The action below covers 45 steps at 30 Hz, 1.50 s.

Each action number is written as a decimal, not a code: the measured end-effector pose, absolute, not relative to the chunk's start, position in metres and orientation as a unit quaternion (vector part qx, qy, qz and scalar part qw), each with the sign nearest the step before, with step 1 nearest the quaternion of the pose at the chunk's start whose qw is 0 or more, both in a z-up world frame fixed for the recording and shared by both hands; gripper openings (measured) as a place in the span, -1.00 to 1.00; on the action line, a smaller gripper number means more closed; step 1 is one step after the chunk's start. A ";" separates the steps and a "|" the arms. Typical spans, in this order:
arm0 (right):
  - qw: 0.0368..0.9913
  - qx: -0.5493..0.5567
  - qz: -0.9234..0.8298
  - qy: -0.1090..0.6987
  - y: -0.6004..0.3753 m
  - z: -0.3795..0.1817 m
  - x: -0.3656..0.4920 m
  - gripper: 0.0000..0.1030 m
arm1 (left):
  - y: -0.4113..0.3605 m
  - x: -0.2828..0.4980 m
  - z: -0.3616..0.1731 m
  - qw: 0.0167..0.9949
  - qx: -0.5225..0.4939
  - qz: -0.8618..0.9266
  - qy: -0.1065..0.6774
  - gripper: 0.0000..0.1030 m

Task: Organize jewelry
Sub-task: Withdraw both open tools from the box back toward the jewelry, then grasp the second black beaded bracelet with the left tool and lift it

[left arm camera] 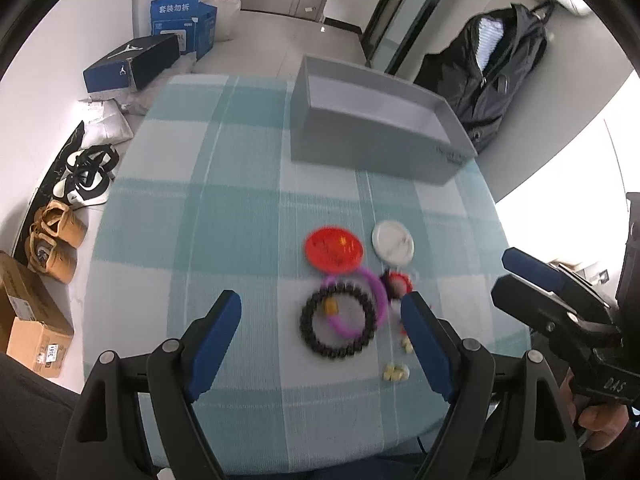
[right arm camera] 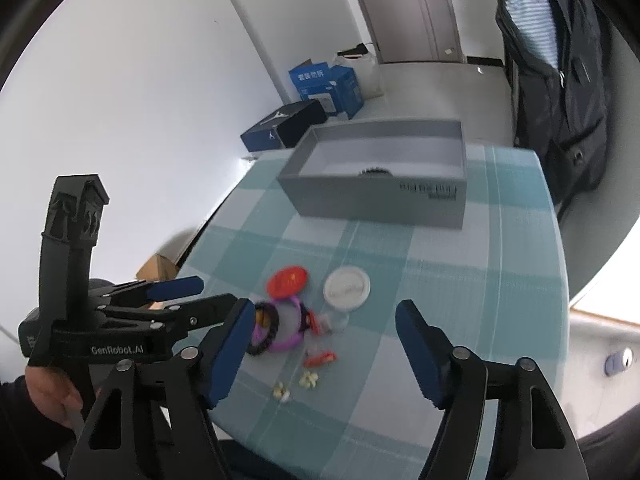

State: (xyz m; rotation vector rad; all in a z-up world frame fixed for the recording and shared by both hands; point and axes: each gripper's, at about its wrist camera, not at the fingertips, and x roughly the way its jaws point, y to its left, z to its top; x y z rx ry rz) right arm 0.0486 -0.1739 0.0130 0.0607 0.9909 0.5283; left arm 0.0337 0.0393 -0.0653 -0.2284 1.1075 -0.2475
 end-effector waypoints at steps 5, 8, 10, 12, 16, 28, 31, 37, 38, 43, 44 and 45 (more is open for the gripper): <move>0.851 0.029 0.230 0.472 -0.177 0.006 0.036 0.16 | 0.032 0.029 -0.079 0.834 -0.083 -0.112 0.534 0.53; 0.849 0.028 0.223 0.477 -0.177 0.002 0.031 0.11 | 0.026 0.031 -0.089 0.830 -0.063 -0.101 0.544 0.53; 0.849 0.026 0.224 0.478 -0.176 0.001 0.028 0.11 | 0.022 0.034 -0.091 0.830 -0.052 -0.098 0.547 0.53; 0.849 0.020 0.229 0.476 -0.175 0.003 0.024 0.11 | 0.018 0.034 -0.090 0.834 -0.043 -0.097 0.542 0.53; 0.851 0.013 0.236 0.468 -0.174 0.005 0.018 0.11 | 0.018 0.032 -0.087 0.838 -0.038 -0.099 0.535 0.29; 0.847 0.025 0.230 0.479 -0.178 0.001 0.016 0.11 | 0.016 0.027 -0.087 0.836 -0.036 -0.121 0.534 -0.27; 0.845 0.028 0.232 0.481 -0.178 0.001 0.014 0.11 | 0.020 0.027 -0.086 0.836 -0.045 -0.119 0.534 -0.29; 0.835 0.017 0.247 0.491 -0.168 -0.004 0.007 0.11 | 0.031 0.027 -0.081 0.837 -0.082 -0.117 0.529 -0.30; 0.832 0.014 0.252 0.494 -0.166 -0.005 0.005 0.11 | 0.033 0.027 -0.079 0.837 -0.088 -0.116 0.527 -0.30; 0.816 0.004 0.264 0.514 -0.155 -0.018 0.002 0.11 | 0.042 0.023 -0.069 0.846 -0.104 -0.112 0.511 -0.30; 0.814 0.002 0.265 0.517 -0.154 -0.020 0.002 0.11 | 0.043 0.024 -0.068 0.847 -0.106 -0.111 0.509 -0.30; 0.812 0.001 0.266 0.520 -0.152 -0.023 0.002 0.11 | 0.044 0.024 -0.067 0.848 -0.107 -0.110 0.507 -0.30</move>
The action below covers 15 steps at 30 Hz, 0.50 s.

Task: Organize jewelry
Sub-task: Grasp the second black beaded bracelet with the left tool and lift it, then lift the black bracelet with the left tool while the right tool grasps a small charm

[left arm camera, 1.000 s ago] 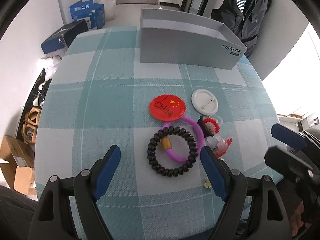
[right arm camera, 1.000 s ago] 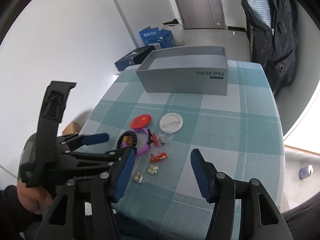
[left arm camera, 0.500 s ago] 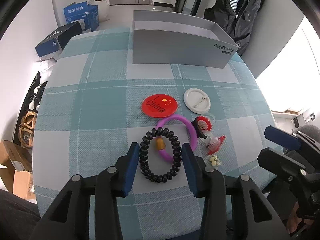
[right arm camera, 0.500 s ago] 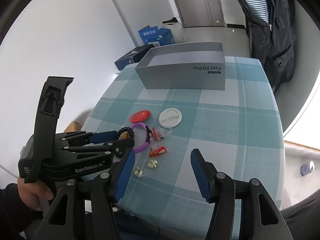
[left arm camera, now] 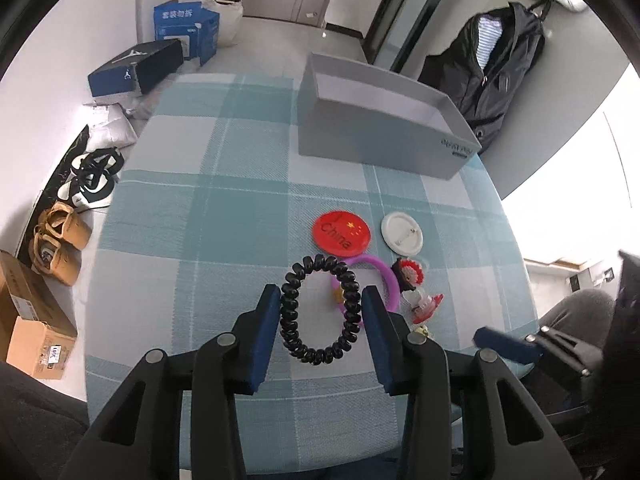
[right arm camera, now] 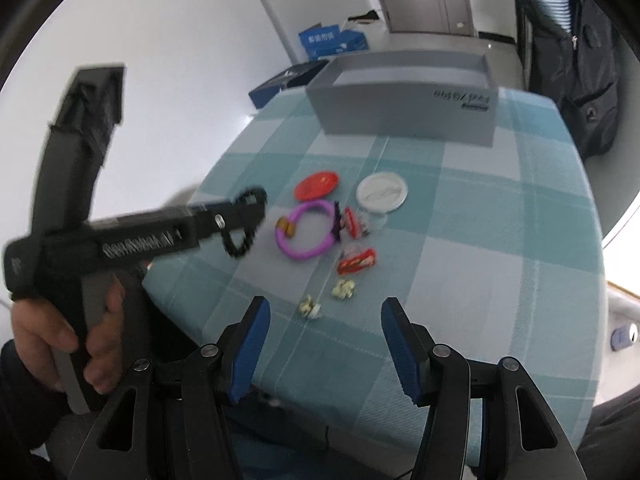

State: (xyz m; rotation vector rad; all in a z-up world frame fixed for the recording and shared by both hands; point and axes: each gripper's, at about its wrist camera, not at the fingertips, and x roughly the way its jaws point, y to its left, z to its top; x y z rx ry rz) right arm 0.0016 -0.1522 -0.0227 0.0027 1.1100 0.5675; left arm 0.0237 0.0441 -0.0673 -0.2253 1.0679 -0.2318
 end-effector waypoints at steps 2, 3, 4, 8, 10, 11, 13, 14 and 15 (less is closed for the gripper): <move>0.805 0.000 0.267 0.530 -0.149 -0.029 0.003 0.07 | 0.047 0.024 -0.066 0.850 -0.108 -0.110 0.504 -0.30; 0.802 -0.001 0.267 0.535 -0.147 -0.032 0.004 -0.01 | 0.047 0.024 -0.066 0.850 -0.110 -0.111 0.503 -0.30; 0.799 -0.002 0.266 0.539 -0.146 -0.035 0.005 -0.08 | 0.048 0.024 -0.066 0.851 -0.111 -0.111 0.501 -0.30; 0.794 -0.019 0.268 0.545 -0.136 -0.042 0.003 -0.10 | 0.053 0.022 -0.063 0.854 -0.113 -0.113 0.495 -0.31; 0.797 -0.036 0.268 0.540 -0.129 -0.042 0.001 -0.10 | 0.056 0.021 -0.062 0.855 -0.118 -0.114 0.492 -0.31; 0.798 -0.041 0.269 0.538 -0.126 -0.042 0.000 -0.10 | 0.058 0.020 -0.061 0.855 -0.119 -0.114 0.491 -0.31; 0.799 -0.054 0.268 0.535 -0.120 -0.043 0.000 -0.11 | 0.061 0.019 -0.060 0.856 -0.122 -0.113 0.489 -0.31; 0.801 -0.061 0.269 0.531 -0.117 -0.043 -0.001 -0.11 | 0.062 0.018 -0.060 0.857 -0.122 -0.112 0.488 -0.31; 0.803 -0.069 0.268 0.528 -0.114 -0.043 -0.001 -0.11 | 0.063 0.018 -0.060 0.858 -0.123 -0.111 0.487 -0.31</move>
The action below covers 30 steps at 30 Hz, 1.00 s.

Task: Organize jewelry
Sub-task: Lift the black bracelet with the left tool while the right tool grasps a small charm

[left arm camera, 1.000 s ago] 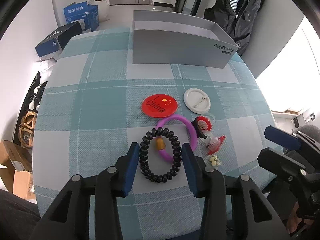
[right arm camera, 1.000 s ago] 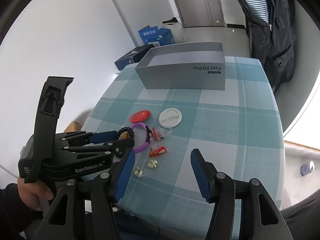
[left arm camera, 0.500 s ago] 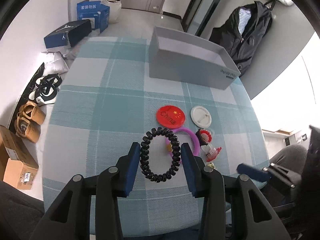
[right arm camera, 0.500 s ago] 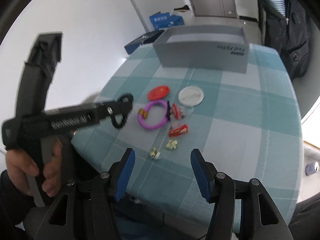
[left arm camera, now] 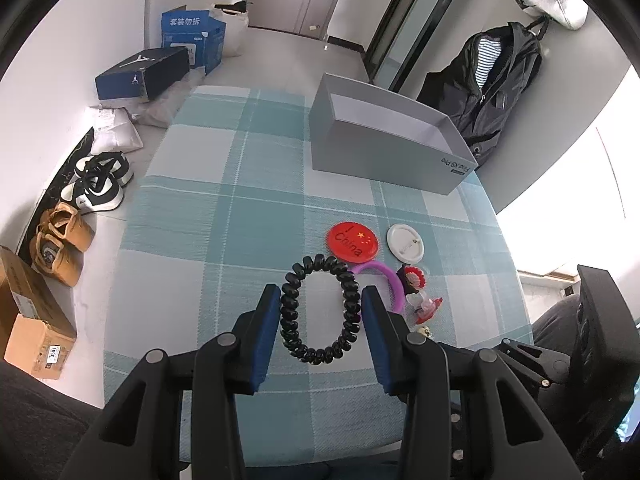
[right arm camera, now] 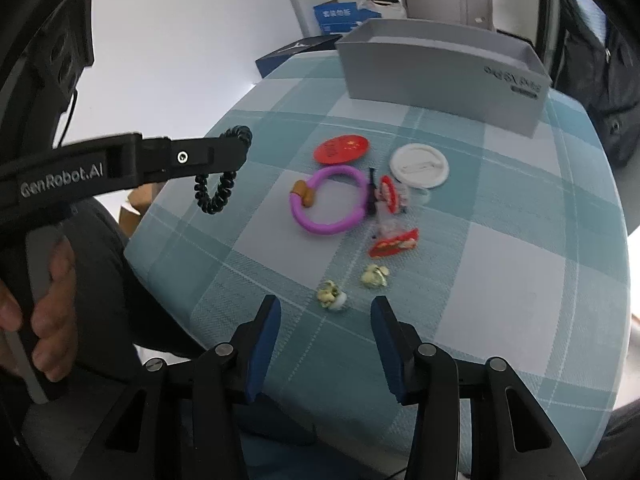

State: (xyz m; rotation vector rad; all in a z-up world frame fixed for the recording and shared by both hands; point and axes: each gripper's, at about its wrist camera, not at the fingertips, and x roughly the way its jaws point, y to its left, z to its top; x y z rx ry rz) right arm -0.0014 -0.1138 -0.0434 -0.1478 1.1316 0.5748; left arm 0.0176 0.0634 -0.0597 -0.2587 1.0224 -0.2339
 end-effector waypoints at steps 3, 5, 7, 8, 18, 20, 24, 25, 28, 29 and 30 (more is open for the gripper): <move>0.806 -0.087 0.266 0.522 -0.108 -0.044 -0.003 -0.20 | 0.067 0.016 -0.059 0.859 -0.127 -0.110 0.484 -0.31; 0.810 -0.105 0.259 0.516 -0.104 -0.045 -0.004 -0.35 | 0.068 0.016 -0.058 0.859 -0.129 -0.109 0.482 -0.31; 0.812 -0.116 0.253 0.512 -0.102 -0.045 -0.004 -0.49 | 0.069 0.017 -0.059 0.859 -0.132 -0.106 0.482 -0.31; 0.812 -0.118 0.254 0.512 -0.101 -0.045 -0.005 -0.60 | 0.070 0.016 -0.059 0.859 -0.133 -0.106 0.483 -0.31; 0.813 -0.105 0.289 0.495 -0.101 -0.034 -0.010 -0.78 | 0.069 0.017 -0.056 0.861 -0.129 -0.102 0.481 -0.31; 0.815 -0.074 0.296 0.493 -0.109 -0.027 -0.007 -0.78 | 0.069 0.017 -0.052 0.864 -0.124 -0.099 0.478 -0.32; 0.817 -0.043 0.298 0.491 -0.123 -0.014 0.003 -0.78 | 0.063 0.022 -0.040 0.868 -0.116 -0.097 0.473 -0.33; 0.821 -0.037 0.297 0.486 -0.127 -0.008 0.008 -0.78 | 0.061 0.025 -0.036 0.869 -0.116 -0.099 0.470 -0.33; 0.829 -0.011 0.292 0.478 -0.140 0.006 0.020 -0.78 | 0.055 0.030 -0.025 0.875 -0.107 -0.102 0.460 -0.33; 0.831 -0.005 0.289 0.475 -0.143 0.009 0.024 -0.78 | 0.054 0.032 -0.023 0.876 -0.107 -0.101 0.458 -0.33; 0.833 0.005 0.286 0.473 -0.147 0.013 0.028 -0.78 | 0.052 0.035 -0.019 0.877 -0.107 -0.103 0.456 -0.33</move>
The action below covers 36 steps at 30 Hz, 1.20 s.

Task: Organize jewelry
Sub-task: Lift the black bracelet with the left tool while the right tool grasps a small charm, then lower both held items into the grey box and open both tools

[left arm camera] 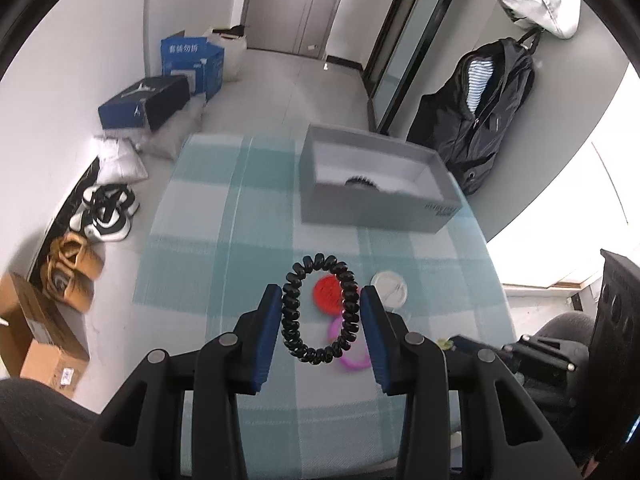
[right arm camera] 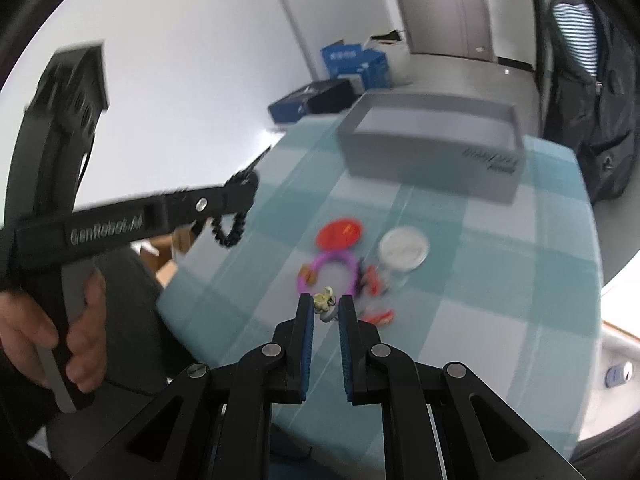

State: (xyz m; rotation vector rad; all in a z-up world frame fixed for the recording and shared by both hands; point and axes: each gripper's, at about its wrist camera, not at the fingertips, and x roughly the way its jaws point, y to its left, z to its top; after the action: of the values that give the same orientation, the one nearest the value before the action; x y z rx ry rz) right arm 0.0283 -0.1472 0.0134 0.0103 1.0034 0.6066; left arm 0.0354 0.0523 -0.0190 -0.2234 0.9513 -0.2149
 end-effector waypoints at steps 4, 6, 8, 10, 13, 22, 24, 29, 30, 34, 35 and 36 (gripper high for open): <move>0.841 0.034 0.274 0.466 -0.163 0.029 0.053 -0.78 | 0.045 0.048 -0.008 0.878 -0.110 -0.112 0.452 -0.33; 0.845 0.041 0.271 0.459 -0.169 0.039 0.064 -0.78 | 0.041 0.055 -0.002 0.879 -0.106 -0.119 0.449 -0.33; 0.850 0.042 0.270 0.451 -0.172 0.048 0.076 -0.78 | 0.036 0.062 0.002 0.879 -0.106 -0.123 0.448 -0.33; 0.854 0.045 0.270 0.443 -0.176 0.057 0.090 -0.78 | 0.034 0.069 0.004 0.879 -0.106 -0.128 0.447 -0.33; 0.855 0.050 0.271 0.439 -0.181 0.066 0.107 -0.78 | 0.031 0.084 0.007 0.876 -0.110 -0.137 0.449 -0.33; 0.854 0.069 0.265 0.442 -0.184 0.070 0.163 -0.78 | 0.020 0.130 0.004 0.864 -0.111 -0.155 0.465 -0.33; 0.853 0.063 0.265 0.446 -0.182 0.067 0.174 -0.78 | 0.018 0.136 0.001 0.862 -0.108 -0.157 0.469 -0.34; 0.847 0.068 0.263 0.456 -0.182 0.056 0.198 -0.78 | 0.010 0.159 -0.009 0.853 -0.107 -0.168 0.483 -0.34; 0.846 0.070 0.262 0.458 -0.182 0.053 0.203 -0.78 | 0.009 0.163 -0.013 0.850 -0.108 -0.169 0.487 -0.34; 0.842 0.075 0.261 0.467 -0.181 0.044 0.218 -0.78 | 0.007 0.176 -0.023 0.841 -0.108 -0.171 0.501 -0.34; 0.841 0.075 0.260 0.469 -0.180 0.042 0.220 -0.78 | 0.006 0.179 -0.025 0.840 -0.108 -0.172 0.504 -0.33; 0.839 0.075 0.259 0.472 -0.180 0.040 0.223 -0.78 | 0.005 0.181 -0.027 0.838 -0.107 -0.174 0.506 -0.34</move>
State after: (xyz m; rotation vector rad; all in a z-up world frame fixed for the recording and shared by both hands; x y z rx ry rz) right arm 0.2226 -0.1796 0.0402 0.1577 0.9974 0.5481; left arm 0.1814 0.0054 -0.0273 -0.2265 1.0707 -0.3674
